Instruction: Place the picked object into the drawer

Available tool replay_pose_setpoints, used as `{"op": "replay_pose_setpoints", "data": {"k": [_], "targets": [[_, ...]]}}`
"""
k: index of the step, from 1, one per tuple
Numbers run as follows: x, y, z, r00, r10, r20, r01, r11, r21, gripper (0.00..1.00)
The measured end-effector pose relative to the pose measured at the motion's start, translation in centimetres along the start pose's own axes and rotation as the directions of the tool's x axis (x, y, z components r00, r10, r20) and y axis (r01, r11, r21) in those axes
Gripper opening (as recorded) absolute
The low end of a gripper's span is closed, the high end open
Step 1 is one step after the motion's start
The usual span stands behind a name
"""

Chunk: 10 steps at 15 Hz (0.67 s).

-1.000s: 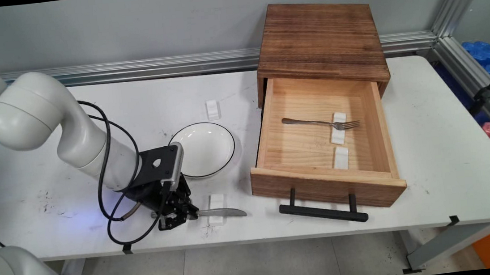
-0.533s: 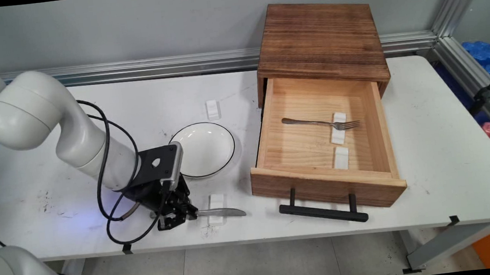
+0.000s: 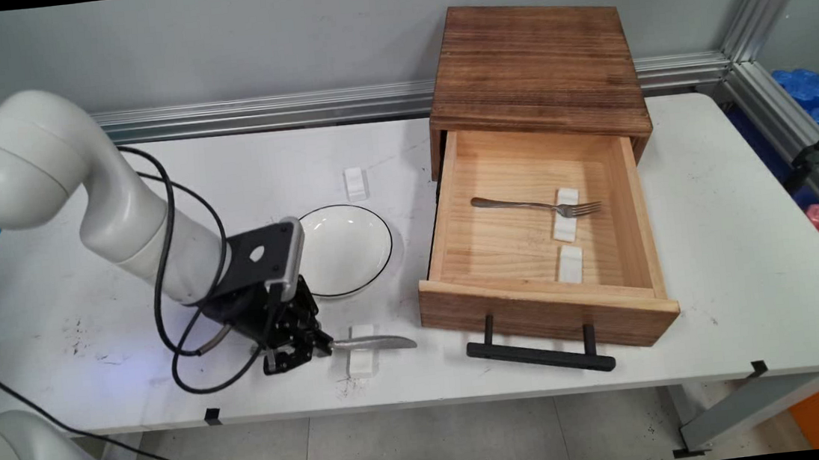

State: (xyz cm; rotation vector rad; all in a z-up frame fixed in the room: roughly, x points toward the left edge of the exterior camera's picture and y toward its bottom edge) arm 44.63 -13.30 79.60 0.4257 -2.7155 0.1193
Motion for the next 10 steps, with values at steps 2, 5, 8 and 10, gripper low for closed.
{"op": "replay_pose_setpoints", "data": {"k": [2, 5, 8, 10], "targets": [[0.4, -0.2, -1.0, 1.000, -0.002, -0.001, 0.002, 1.000, 0.000, 0.00], [0.8, -0.5, -2.9, 1.000, -0.005, 0.001, 0.005, 1.000, -0.004, 0.00], [1.1, -0.8, -4.6, 1.000, -0.004, 0.000, 0.004, 1.000, -0.012, 0.00], [1.5, -1.1, -5.9, 1.000, -0.003, -0.005, 0.003, 1.000, -0.017, 0.00]]}}
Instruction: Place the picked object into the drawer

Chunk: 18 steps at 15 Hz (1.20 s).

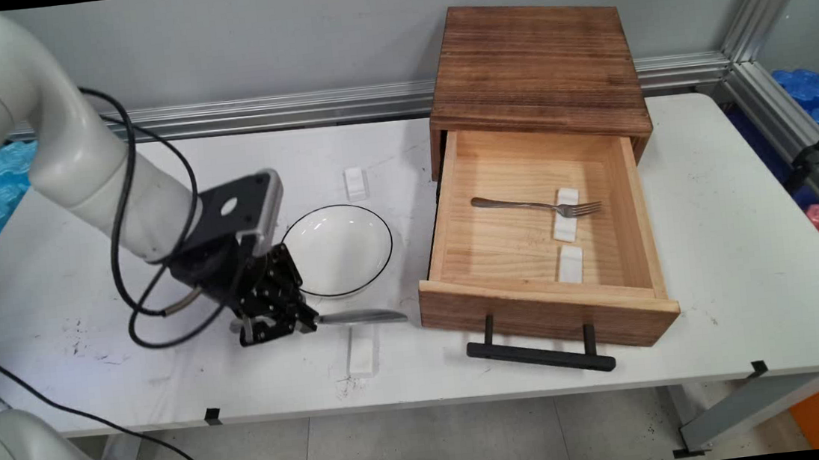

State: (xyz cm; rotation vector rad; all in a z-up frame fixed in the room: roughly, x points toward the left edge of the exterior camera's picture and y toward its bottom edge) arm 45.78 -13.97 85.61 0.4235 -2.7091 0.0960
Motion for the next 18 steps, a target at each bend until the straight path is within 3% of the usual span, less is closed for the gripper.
{"op": "replay_pose_setpoints", "data": {"k": [10, 18], "targets": [[5.4, -5.3, -3.5, 0.998, -0.007, -0.066, 0.010, 0.999, 0.037, 0.00], [10.5, -10.5, -3.4, 0.994, -0.003, -0.107, 0.010, 0.998, 0.068, 0.00]]}}
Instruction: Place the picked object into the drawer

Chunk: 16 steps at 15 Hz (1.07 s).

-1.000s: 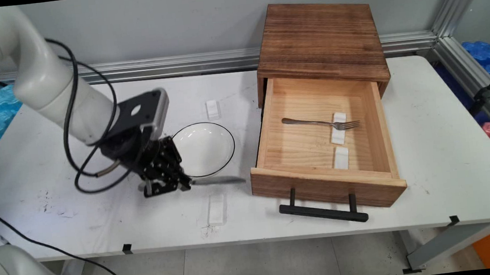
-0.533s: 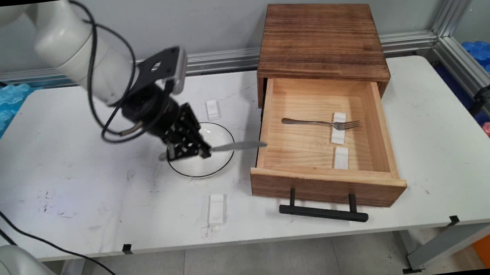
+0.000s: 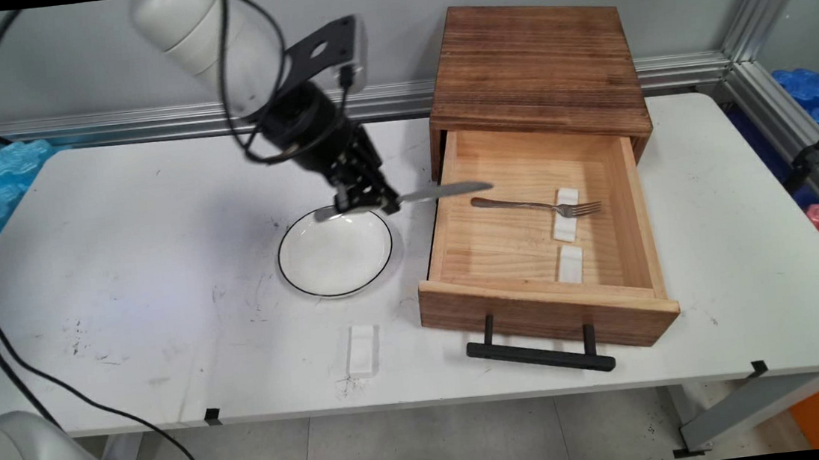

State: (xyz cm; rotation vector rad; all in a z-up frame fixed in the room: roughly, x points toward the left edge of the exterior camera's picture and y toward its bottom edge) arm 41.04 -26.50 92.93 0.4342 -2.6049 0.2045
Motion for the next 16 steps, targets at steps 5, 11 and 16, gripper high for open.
{"op": "replay_pose_setpoints", "data": {"k": [5, 11, 16], "targets": [[4.4, -3.9, 2.0, 0.999, 0.004, -0.037, -0.003, 1.000, 0.026, 0.00], [9.1, -6.2, 4.5, 0.997, 0.037, -0.072, -0.038, 0.999, -0.016, 0.00], [11.8, -6.9, 6.7, 0.994, 0.078, -0.082, -0.083, 0.994, -0.067, 0.00]]}}
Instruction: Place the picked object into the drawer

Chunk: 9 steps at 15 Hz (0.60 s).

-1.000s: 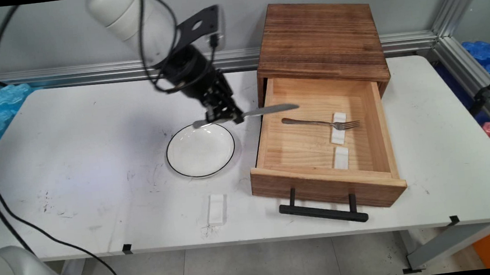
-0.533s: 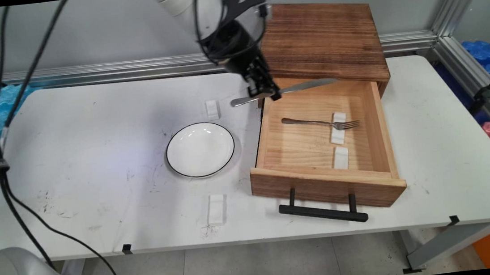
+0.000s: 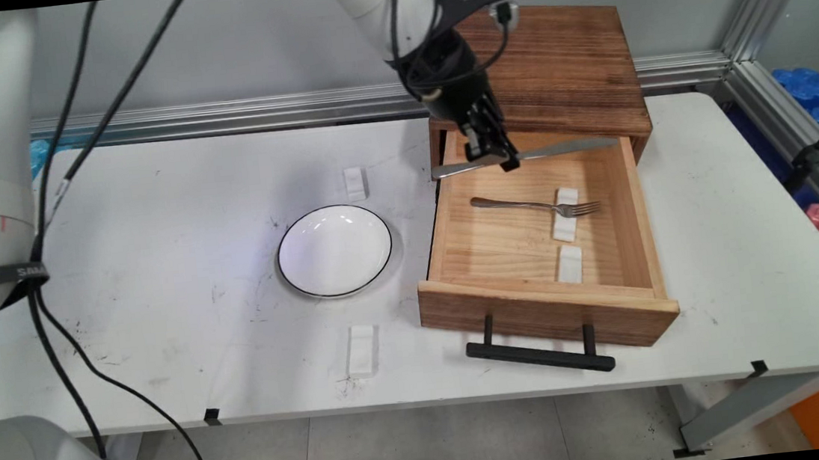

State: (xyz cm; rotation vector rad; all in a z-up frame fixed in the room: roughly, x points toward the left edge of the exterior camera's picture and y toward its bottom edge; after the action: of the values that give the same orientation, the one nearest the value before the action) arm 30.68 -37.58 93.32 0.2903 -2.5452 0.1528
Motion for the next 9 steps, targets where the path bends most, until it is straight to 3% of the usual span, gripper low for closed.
{"op": "replay_pose_setpoints", "data": {"k": [9], "targets": [[1.4, -0.1, 4.2, 0.998, 0.054, 0.022, -0.052, 0.995, -0.088, 0.00]]}}
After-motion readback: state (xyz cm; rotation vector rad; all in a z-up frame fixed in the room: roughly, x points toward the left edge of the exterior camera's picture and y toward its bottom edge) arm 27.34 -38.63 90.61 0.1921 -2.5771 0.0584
